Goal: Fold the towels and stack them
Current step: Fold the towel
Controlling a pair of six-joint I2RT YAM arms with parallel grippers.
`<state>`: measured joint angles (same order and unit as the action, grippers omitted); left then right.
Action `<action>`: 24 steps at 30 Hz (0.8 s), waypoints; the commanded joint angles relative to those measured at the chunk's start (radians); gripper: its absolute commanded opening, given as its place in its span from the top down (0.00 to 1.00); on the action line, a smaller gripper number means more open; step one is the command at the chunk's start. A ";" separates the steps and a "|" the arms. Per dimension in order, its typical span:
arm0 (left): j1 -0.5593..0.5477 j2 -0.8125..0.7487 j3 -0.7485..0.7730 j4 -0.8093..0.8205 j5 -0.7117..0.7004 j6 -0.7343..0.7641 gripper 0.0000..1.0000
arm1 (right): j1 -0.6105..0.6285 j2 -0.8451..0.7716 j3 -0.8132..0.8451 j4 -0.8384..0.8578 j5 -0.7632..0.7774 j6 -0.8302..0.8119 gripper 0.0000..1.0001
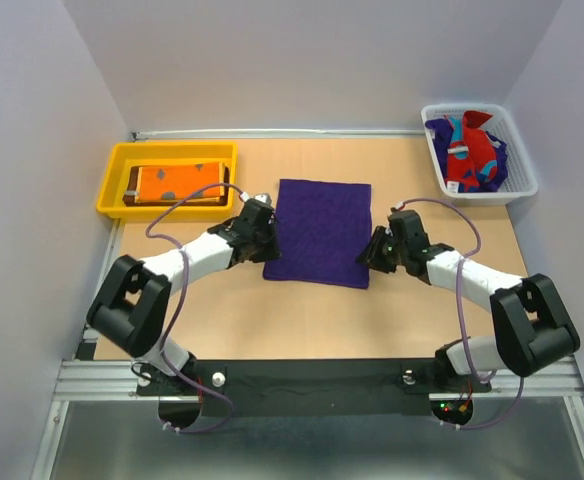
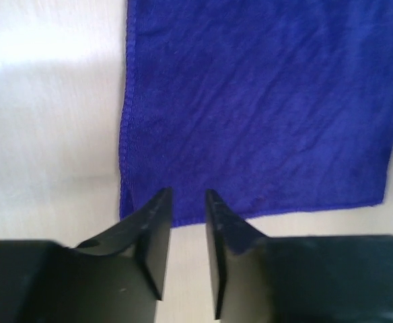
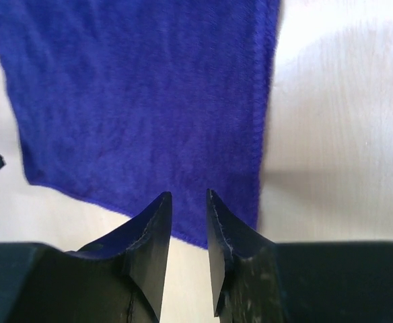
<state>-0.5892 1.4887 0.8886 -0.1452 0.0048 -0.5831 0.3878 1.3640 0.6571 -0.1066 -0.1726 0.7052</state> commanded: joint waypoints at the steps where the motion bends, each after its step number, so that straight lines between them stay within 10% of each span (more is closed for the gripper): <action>1: -0.006 0.071 -0.020 0.044 0.012 0.000 0.69 | 0.008 0.035 -0.059 0.085 0.021 0.030 0.68; 12: -0.018 0.032 -0.296 0.108 0.086 -0.089 0.70 | 0.010 -0.035 -0.253 0.062 0.036 0.092 0.68; 24: -0.121 -0.364 -0.484 0.029 0.170 -0.273 0.60 | 0.008 -0.384 -0.298 -0.212 0.033 0.143 0.67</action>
<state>-0.6724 1.1980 0.4225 0.0040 0.1459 -0.7914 0.3878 1.0233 0.3477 -0.2123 -0.1493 0.8497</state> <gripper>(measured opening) 0.361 0.328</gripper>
